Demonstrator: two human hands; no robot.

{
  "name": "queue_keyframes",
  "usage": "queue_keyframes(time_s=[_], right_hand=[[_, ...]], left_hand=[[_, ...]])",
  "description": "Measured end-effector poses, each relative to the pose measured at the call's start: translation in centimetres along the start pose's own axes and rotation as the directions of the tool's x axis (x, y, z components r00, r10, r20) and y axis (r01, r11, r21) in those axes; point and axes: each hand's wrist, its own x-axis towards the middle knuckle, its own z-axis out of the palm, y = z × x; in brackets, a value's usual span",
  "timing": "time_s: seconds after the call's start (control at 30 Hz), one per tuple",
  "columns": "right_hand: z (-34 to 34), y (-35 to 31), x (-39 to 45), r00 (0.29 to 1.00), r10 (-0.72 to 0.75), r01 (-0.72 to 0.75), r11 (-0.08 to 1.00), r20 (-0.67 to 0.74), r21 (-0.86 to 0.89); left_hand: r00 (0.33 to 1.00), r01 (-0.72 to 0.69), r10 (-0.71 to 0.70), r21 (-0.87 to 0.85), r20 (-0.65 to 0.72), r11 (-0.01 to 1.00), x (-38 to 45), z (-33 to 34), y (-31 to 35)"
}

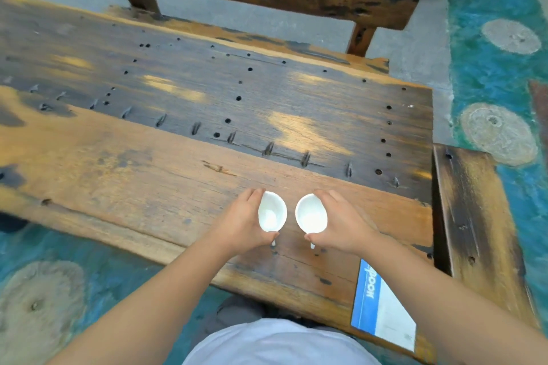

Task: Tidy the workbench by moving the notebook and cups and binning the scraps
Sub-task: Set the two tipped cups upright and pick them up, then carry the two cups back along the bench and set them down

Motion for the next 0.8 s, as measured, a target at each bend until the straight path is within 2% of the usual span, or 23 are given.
queue_keyframes(time_s=[0.13, 0.3, 0.57, 0.8], right_hand=[[-0.5, -2.8, 1.2, 0.98, -0.184, 0.178, 0.981, 0.076, 0.072], [0.3, -8.6, 2.7, 0.91, -0.367, 0.361, 0.93, 0.192, 0.064], [4.9, -19.2, 3.2, 0.732, -0.57, 0.592, 0.803, 0.372, 0.065], [10.5, -28.7, 0.3, 0.577, -0.666, 0.733, 0.677, 0.472, 0.06]], left_hand=[[0.984, 0.125, -0.138, -0.117, -0.112, 0.985, -4.0, -0.5, -1.2], [0.915, 0.263, -0.321, -0.243, -0.244, 0.934, -10.3, -1.5, -4.4], [0.697, 0.449, -0.624, -0.463, -0.355, 0.765, -21.2, -1.2, -8.5], [0.522, 0.53, -0.771, -0.569, -0.365, 0.629, -31.0, 0.0, -11.8]])
